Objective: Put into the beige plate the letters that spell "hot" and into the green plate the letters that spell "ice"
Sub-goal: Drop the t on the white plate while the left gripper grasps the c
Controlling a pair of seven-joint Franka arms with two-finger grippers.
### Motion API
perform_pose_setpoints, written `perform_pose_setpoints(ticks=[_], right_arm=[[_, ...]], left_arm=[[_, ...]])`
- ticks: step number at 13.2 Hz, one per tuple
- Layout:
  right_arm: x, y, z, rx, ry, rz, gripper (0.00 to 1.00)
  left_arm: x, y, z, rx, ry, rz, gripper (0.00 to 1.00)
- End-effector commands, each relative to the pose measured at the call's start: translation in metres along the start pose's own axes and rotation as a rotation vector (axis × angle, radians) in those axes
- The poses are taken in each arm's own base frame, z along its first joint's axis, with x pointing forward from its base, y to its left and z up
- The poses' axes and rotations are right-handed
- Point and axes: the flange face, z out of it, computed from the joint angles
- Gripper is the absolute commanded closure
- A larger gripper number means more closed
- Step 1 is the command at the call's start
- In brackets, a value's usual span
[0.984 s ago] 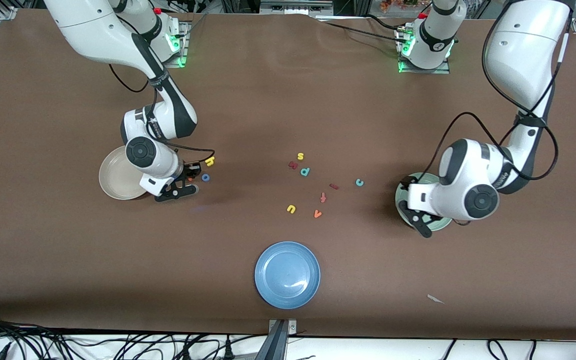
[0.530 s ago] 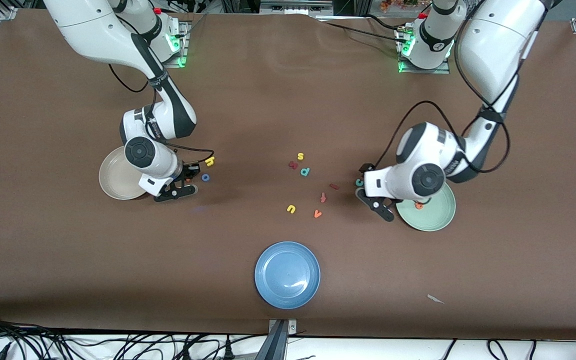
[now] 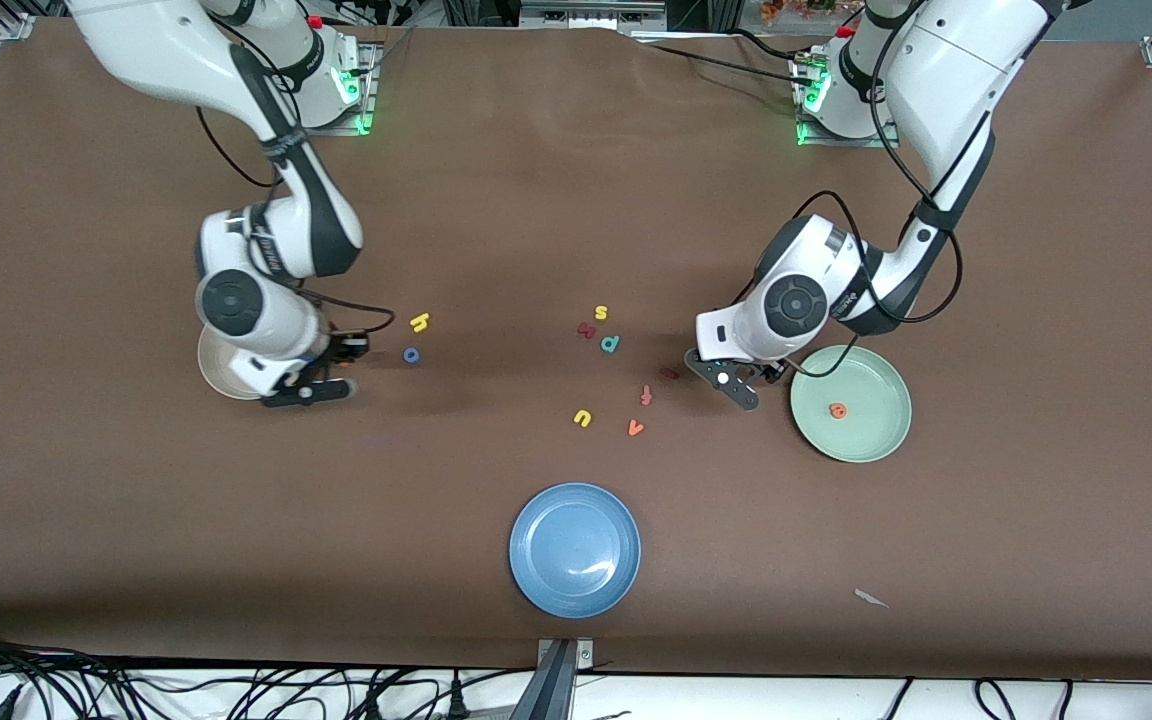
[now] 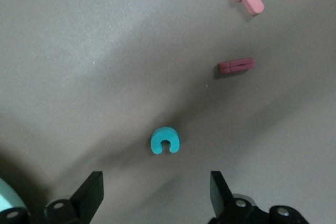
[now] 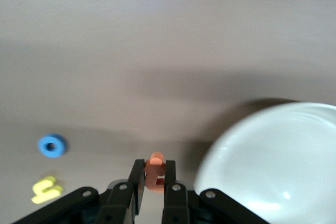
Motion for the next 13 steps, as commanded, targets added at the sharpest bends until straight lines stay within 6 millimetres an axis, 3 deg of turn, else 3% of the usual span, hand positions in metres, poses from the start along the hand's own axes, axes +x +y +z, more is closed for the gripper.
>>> perform_pose_setpoints(ticks=[1,3,6,9,10,11,12,13], right_arm=[[-0.006,0.060,-0.016,-0.023,-0.035,0.033,0.94],[-0.010,0.106,-0.010,-0.038,-0.060,0.014,0.94],[-0.014,0.143,0.023,-0.048,-0.114,0.000,0.94],[-0.010,0.152,0.049,-0.060,-0.117,-0.006,0.93],[-0.010,0.157,0.054,-0.060,-0.116,-0.006,0.93],[-0.010,0.158,0.055,-0.059,-0.119,-0.003,0.91],[-0.011,0.158,0.056,-0.058,-0.121,-0.002,0.84],[-0.011,0.158,0.058,-0.057,-0.125,-0.001,0.76]], left_arm=[[-0.001,0.000,0.006,0.025,0.037,-0.010,0.10],[0.001,-0.001,0.009,0.023,0.049,-0.011,0.19],[0.004,0.010,0.018,0.016,0.047,0.003,0.28],[0.005,0.013,0.029,0.013,0.049,0.001,0.42],[0.005,0.011,0.029,0.014,0.048,-0.004,0.63],[0.004,0.009,0.030,0.013,0.047,-0.031,0.73],[0.004,0.009,0.030,0.013,0.049,-0.061,0.75],[0.004,0.009,0.030,0.013,0.047,-0.066,0.85]])
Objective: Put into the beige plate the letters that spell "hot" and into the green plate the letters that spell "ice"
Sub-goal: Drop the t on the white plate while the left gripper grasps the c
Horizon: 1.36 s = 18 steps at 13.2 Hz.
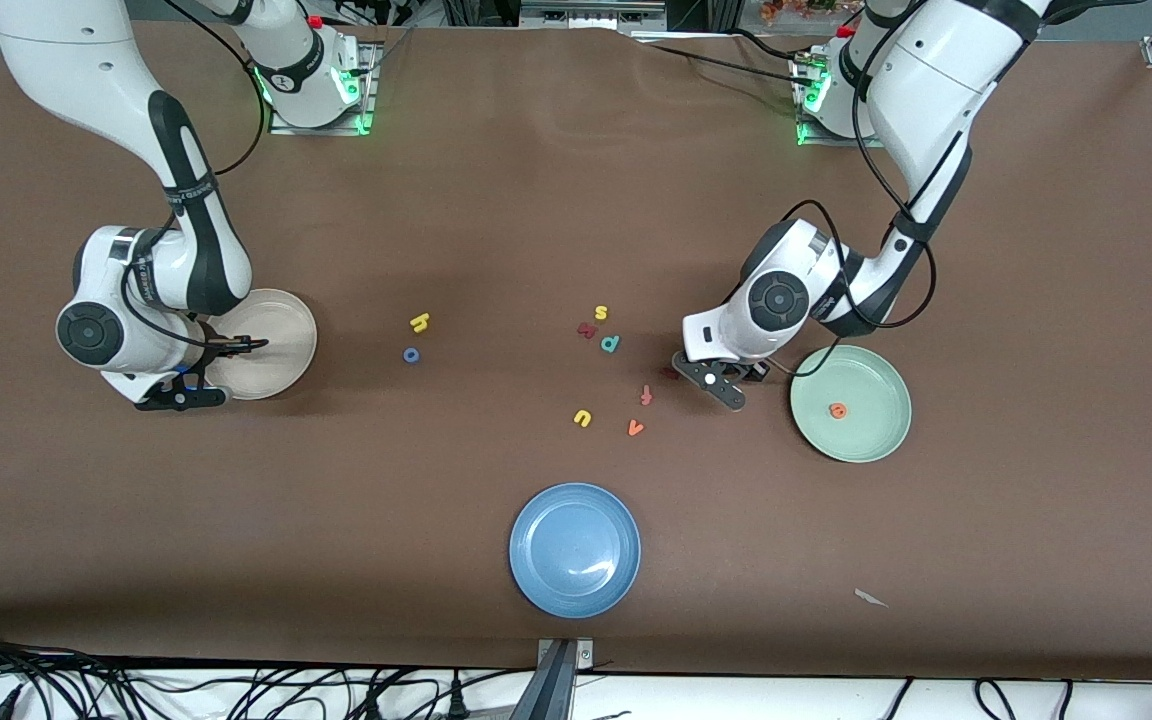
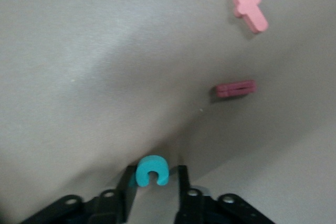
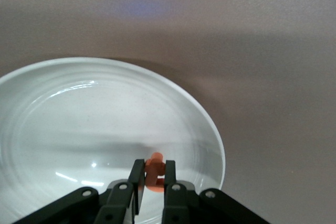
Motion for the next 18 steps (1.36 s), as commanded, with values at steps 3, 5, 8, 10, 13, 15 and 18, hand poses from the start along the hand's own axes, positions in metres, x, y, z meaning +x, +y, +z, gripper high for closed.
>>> perform_pose_setpoints(ticks=[3,5,8,10,13,15,18], right_arm=[[0.001,0.000,-0.008,0.007,0.009,-0.009,0.04],[0.000,-0.008,-0.022,0.015,0.019,-0.007,0.01],[0.001,-0.037,-0.060,0.030,-0.016,0.051,0.00],[0.003,-0.069,-0.072,0.047,-0.020,0.120,0.01],[0.002,-0.119,-0.081,0.064,0.008,0.167,0.01],[0.008,-0.152,-0.083,0.089,0.067,0.228,0.01],[0.011,-0.205,-0.070,0.112,0.104,0.285,0.01]], left_arm=[[0.000,0.003,-0.004,0.026,0.004,-0.029,1.00],[0.001,-0.005,-0.030,0.044,0.013,-0.040,1.00],[-0.004,-0.035,-0.061,0.060,-0.067,-0.078,1.00],[-0.015,-0.076,-0.065,0.060,-0.071,-0.050,1.00],[-0.035,-0.137,-0.063,0.038,-0.074,-0.006,0.96],[-0.046,-0.152,-0.044,0.016,-0.096,-0.035,0.87],[-0.055,-0.156,-0.025,0.010,-0.131,-0.041,0.81]])
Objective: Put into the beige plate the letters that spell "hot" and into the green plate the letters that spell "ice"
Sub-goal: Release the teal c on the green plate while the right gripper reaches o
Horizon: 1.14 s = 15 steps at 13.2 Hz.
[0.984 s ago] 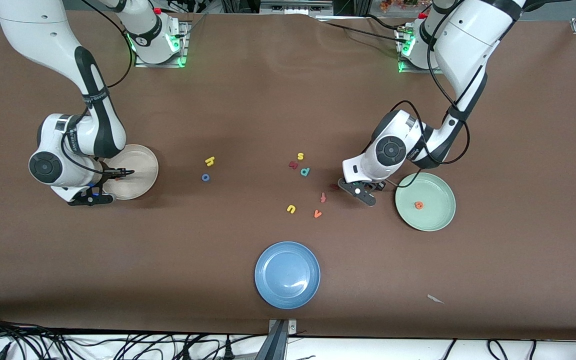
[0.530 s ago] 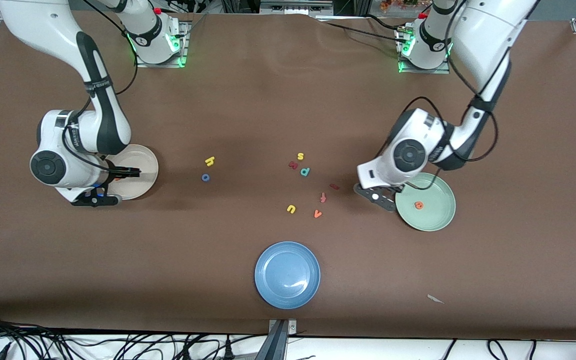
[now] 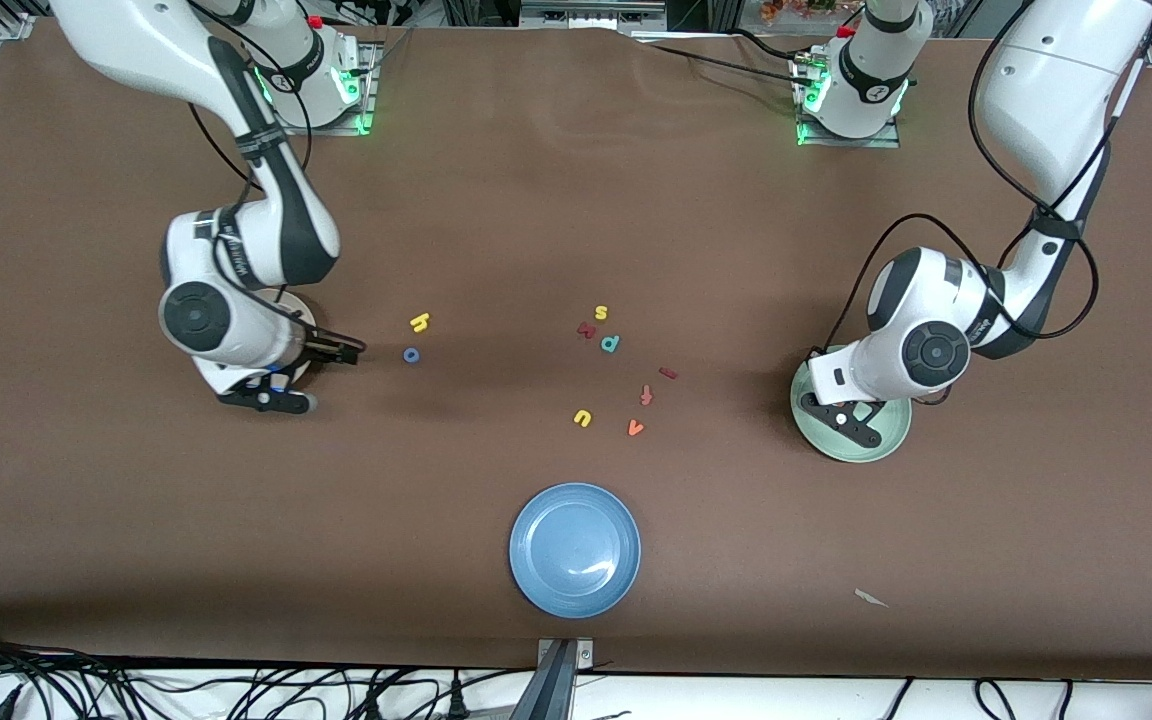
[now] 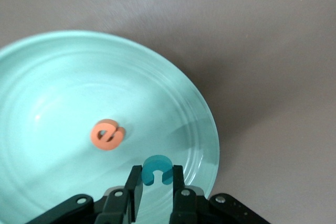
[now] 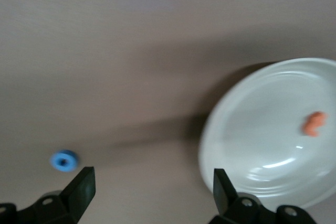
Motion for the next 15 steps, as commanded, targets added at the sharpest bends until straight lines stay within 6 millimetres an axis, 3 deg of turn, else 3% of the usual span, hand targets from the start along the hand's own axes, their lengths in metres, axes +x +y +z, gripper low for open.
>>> perform_pose_setpoints(ticks=[1,2,3,5,7,10,12,15], right_arm=[[-0.007,-0.036,0.019,0.035,0.029,0.014,0.01],[-0.007,-0.046,0.027,0.048,0.043,0.000,0.01],[-0.009,-0.055,0.037,0.054,0.055,-0.026,0.01],[-0.013,-0.071,0.055,0.058,0.063,-0.060,0.01],[-0.018,-0.080,0.063,0.055,0.063,-0.104,0.01],[-0.022,-0.087,0.074,0.050,0.060,-0.118,0.09],[-0.026,-0.089,0.078,0.043,0.055,-0.127,0.13],[-0.028,-0.089,0.078,0.038,0.047,-0.146,0.32]], left_arm=[[-0.005,0.001,0.010,0.022,-0.024,0.022,0.68],[-0.006,-0.001,0.010,0.020,-0.025,0.019,0.30],[-0.006,-0.001,0.005,0.024,-0.023,0.024,0.00],[-0.004,0.002,-0.013,0.040,-0.003,0.031,0.00],[-0.002,0.019,-0.040,0.058,-0.003,0.045,0.00],[0.014,0.063,-0.063,0.044,0.041,0.038,0.00],[0.025,0.105,-0.060,0.048,0.043,-0.034,0.00],[0.051,0.161,-0.053,0.056,0.055,0.053,0.00]])
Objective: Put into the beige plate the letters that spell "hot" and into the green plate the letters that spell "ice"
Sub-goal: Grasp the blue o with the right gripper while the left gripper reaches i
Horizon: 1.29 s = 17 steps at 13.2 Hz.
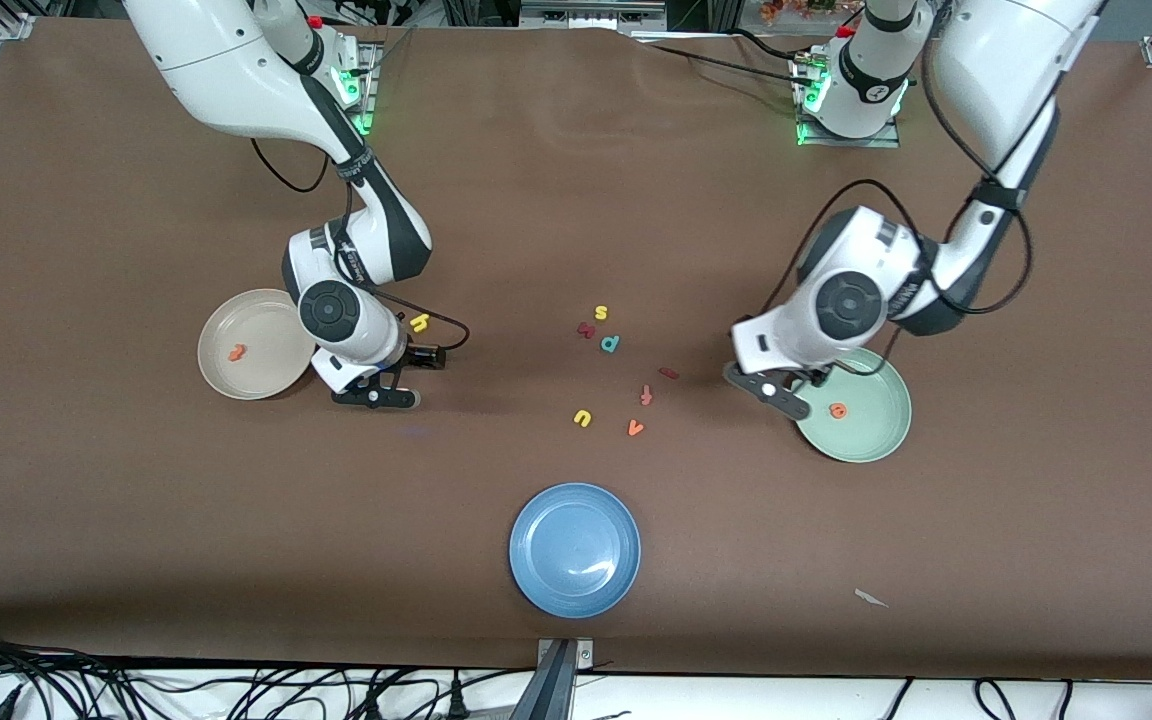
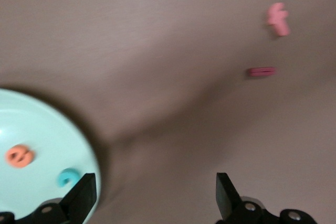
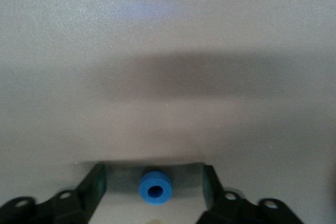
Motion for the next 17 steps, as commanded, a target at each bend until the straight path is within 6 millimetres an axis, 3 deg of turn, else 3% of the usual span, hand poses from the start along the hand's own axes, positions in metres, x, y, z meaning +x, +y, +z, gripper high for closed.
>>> perform_pose_setpoints(ticks=[1,2,5,7,9,10,12,15,17], right_arm=[[-0.003,-0.002,0.001,-0.001,0.001,-0.027,0.37],[-0.003,-0.002,0.001,-0.002,0.000,-0.037,0.44],[-0.004,-0.001,0.003,-0.003,-0.003,-0.039,0.57],[-0.004,-0.001,0.003,-0.003,-0.004,-0.039,0.60],[-0.004,0.000,0.003,-0.007,-0.009,-0.038,0.70],[-0.004,0.001,0.002,-0.006,-0.009,-0.036,0.74],[-0.003,0.001,0.002,-0.006,-0.008,-0.035,0.85],[-0.002,0.003,-0.002,-0.005,-0.003,-0.031,0.90],[-0.001,0.006,-0.016,-0.005,-0.005,-0.022,0.90]], left_arm=[[0.028,0.049,0.005,0.028,0.009,0.075,0.00],[0.038,0.071,0.007,0.030,0.018,0.107,0.00],[0.049,0.088,0.020,0.104,0.031,0.256,0.00],[0.050,0.089,0.035,0.108,0.016,0.394,0.00],[0.053,0.090,0.037,0.151,0.033,0.499,0.00],[0.054,0.104,0.044,0.153,0.027,0.549,0.00],[0.058,0.108,0.049,0.175,0.051,0.635,0.00],[0.063,0.111,0.064,0.168,0.081,0.790,0.00],[0.065,0.112,0.072,0.165,0.085,0.894,0.00]])
